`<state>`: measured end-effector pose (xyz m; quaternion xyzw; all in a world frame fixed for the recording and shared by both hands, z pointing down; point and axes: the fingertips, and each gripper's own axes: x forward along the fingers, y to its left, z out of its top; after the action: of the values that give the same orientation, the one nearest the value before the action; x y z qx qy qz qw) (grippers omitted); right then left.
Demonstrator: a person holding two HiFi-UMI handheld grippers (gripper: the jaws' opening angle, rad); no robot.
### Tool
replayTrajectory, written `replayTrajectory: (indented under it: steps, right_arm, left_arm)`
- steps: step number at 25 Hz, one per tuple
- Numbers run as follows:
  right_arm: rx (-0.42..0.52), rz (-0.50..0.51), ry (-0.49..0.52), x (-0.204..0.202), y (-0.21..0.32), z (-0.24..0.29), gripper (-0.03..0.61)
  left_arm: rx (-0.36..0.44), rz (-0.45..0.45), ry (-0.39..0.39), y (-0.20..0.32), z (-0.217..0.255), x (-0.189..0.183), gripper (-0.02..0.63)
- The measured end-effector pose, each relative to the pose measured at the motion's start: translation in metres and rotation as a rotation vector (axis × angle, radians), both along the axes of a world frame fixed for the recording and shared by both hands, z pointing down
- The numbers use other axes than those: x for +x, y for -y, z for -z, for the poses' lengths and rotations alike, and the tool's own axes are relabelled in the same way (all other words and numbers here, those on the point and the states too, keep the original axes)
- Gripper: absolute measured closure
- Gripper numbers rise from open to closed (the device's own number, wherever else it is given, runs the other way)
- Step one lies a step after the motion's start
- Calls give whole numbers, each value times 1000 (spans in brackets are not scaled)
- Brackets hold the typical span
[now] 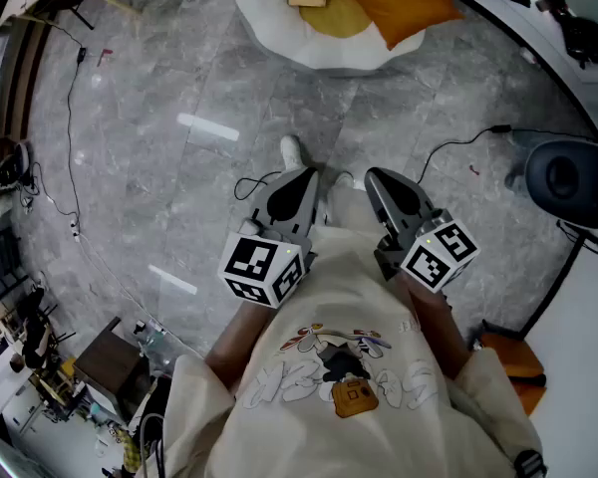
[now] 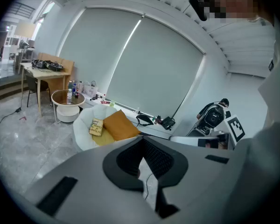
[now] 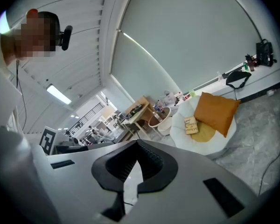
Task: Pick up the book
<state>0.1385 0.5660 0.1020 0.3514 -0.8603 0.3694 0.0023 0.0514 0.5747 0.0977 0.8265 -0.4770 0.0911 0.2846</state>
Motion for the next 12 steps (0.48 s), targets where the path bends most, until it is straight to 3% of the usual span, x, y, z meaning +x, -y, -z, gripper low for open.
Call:
replayTrajectory:
  steps: [4, 8, 12]
  right_arm:
    - [2, 29, -48, -17, -21, 10, 554]
    - [-26, -3, -24, -22, -22, 8, 554]
    - [-37, -38, -26, -45, -20, 0, 554]
  left_arm:
    - [-83, -31, -18, -26, -6, 1, 607]
    - [-50, -69, -12, -27, 2, 0, 607]
    - [-23, -46, -19, -20, -2, -37, 607]
